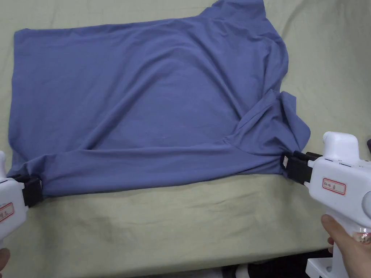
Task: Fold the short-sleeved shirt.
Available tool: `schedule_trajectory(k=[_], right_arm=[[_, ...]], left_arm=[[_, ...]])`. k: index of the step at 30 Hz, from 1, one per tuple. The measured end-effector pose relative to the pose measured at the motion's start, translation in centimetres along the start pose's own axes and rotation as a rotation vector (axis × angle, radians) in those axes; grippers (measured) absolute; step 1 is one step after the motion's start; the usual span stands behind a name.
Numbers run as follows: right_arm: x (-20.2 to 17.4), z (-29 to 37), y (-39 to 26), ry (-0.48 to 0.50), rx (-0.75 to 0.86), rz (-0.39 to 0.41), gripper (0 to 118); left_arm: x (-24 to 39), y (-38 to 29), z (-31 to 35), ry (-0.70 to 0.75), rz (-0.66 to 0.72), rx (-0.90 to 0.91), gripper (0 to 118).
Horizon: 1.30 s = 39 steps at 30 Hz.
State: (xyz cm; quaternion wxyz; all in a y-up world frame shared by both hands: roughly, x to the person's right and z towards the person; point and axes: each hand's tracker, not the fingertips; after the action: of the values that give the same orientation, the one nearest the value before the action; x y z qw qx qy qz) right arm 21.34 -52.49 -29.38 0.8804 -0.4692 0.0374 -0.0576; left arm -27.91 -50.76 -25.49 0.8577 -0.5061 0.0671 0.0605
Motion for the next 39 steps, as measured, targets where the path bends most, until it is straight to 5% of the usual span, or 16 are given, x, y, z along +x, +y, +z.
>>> schedule_trajectory(k=[9, 16, 24, 25, 26, 27, 28, 37, 38, 39], right_arm=[[-2.4, 1.3, 7.1, -0.015, 0.088, 0.098, 19], [-4.2, -7.9, 16.8, -0.028, 0.069, 0.165, 19], [-5.4, -13.2, 17.4, -0.079, -0.008, 0.267, 20], [-5.5, -13.0, 17.2, -0.078, 0.023, 0.29, 39], [-5.4, -13.1, 17.1, -0.094, 0.017, 0.289, 74], [-5.3, -13.0, 16.9, -0.083, 0.008, 0.286, 100], [-5.2, -12.9, 16.7, -0.056, -0.013, 0.278, 108], [-3.9, -2.3, 11.2, 0.053, 0.119, 0.196, 106], [-3.9, -0.9, 10.0, 0.054, 0.149, 0.204, 98], [-4.2, 0.2, 9.0, 0.055, 0.153, 0.221, 70]], left_arm=[[1.9, 7.6, 3.0, 0.017, -0.035, 0.112, 0], [1.5, 17.4, -6.3, 0.05, -0.045, 0.033, 0], [1.1, 18.2, -11.6, 0.083, -0.035, -0.052, 4], [1.1, 18.0, -11.6, 0.088, -0.038, -0.035, 37], [1.1, 17.7, -11.6, 0.103, -0.043, -0.03, 71], [1.2, 17.4, -11.7, 0.118, -0.048, -0.037, 86], [0.6, 17.1, -12.2, 0.127, -0.058, -0.042, 86], [0.2, 7.4, -0.4, 0.036, -0.121, 0.225, 86], [0.2, 5.5, 1.2, 0.006, -0.132, 0.257, 84], [0.5, 4.3, 2.1, 0.023, -0.103, 0.278, 73]])
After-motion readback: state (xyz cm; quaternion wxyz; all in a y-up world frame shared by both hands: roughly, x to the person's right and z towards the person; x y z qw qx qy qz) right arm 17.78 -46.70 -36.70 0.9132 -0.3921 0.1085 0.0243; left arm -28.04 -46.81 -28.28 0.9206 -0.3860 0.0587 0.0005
